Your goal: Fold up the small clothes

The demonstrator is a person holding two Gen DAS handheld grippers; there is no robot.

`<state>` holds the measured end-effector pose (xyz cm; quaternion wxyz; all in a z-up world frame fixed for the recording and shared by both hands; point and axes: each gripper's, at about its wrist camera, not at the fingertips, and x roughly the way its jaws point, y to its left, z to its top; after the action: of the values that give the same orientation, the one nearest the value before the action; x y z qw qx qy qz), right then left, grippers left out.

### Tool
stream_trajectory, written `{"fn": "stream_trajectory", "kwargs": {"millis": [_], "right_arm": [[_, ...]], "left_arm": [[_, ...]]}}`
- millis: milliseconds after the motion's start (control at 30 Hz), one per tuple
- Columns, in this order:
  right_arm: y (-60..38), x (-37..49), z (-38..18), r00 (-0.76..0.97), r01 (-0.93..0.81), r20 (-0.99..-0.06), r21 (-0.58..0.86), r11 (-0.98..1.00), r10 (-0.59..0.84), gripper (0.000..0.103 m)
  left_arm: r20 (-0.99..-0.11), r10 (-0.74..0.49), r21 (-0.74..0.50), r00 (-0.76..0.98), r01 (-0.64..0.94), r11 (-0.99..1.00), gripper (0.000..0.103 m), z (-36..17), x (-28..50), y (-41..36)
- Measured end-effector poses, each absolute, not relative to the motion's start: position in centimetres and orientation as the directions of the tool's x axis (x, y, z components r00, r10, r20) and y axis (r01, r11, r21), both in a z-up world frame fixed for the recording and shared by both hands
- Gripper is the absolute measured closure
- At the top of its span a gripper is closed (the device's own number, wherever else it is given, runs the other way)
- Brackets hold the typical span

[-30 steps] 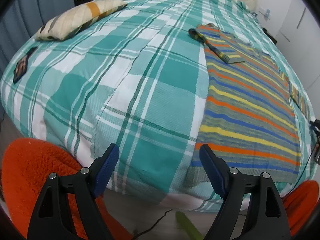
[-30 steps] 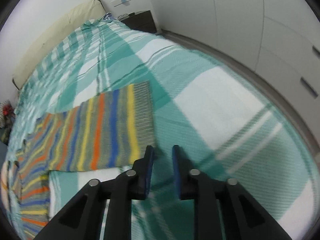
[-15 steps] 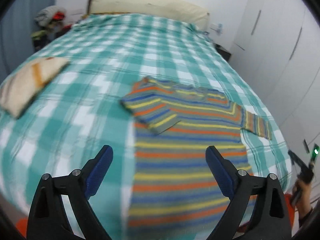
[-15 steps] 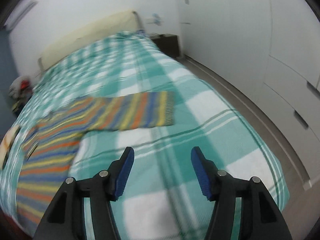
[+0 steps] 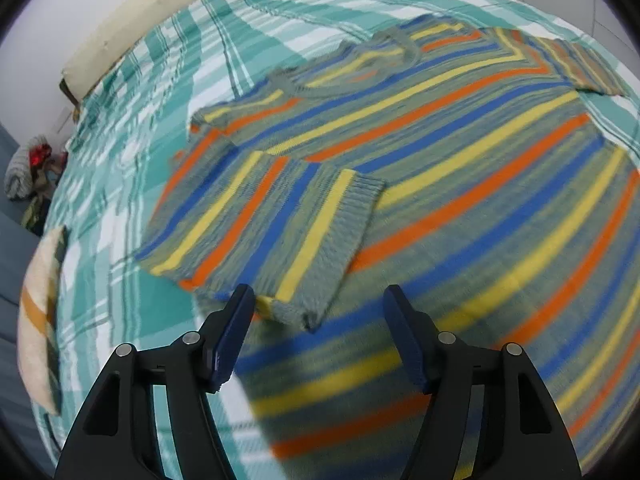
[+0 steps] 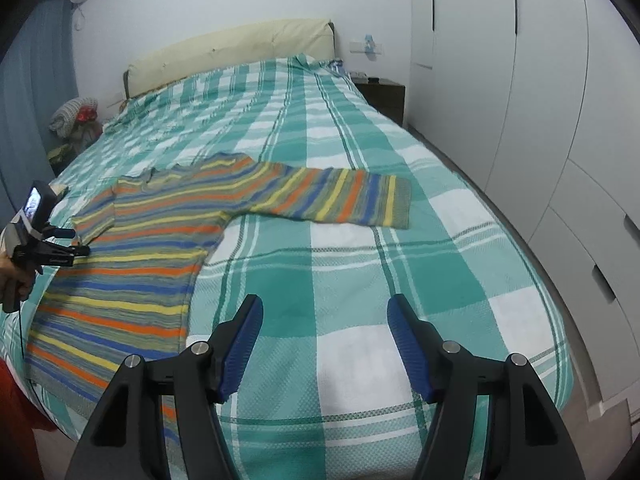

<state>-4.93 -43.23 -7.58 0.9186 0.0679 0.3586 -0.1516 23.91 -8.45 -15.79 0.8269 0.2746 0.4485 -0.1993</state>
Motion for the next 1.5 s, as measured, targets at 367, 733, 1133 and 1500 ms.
{"fn": "stream_trajectory", "kwargs": {"millis": [367,733,1133,1500], "right_arm": [[-43.1,-4.5,-7.8,0.685,0.328,-0.687,-0.005,0.945,-0.242,0.038],[-43.3,-3.7,-8.5,0.654,0.346,-0.716,-0.002,0.938,-0.243,0.038],[-43.7,-4.3,-8.4,0.675,0.357,-0.692,0.005,0.934,-0.255,0.038],[-45.5,-4.7,-8.4,0.681,0.409,-0.693,0.093,0.908,-0.236,0.038]], "left_arm": [[-0.734,-0.197,-0.378,0.650,-0.151,0.913,0.103,-7.3,31.5,16.8],[-0.784,-0.259,0.132,0.565,0.558,0.819,0.017,-7.4,25.2,-0.9],[-0.902,-0.143,0.175,0.408,0.646,0.743,0.100,-14.6,27.6,-8.9],[-0.811,-0.219,-0.354,0.543,-0.156,0.922,0.100,-9.0,37.0,19.2]]}}
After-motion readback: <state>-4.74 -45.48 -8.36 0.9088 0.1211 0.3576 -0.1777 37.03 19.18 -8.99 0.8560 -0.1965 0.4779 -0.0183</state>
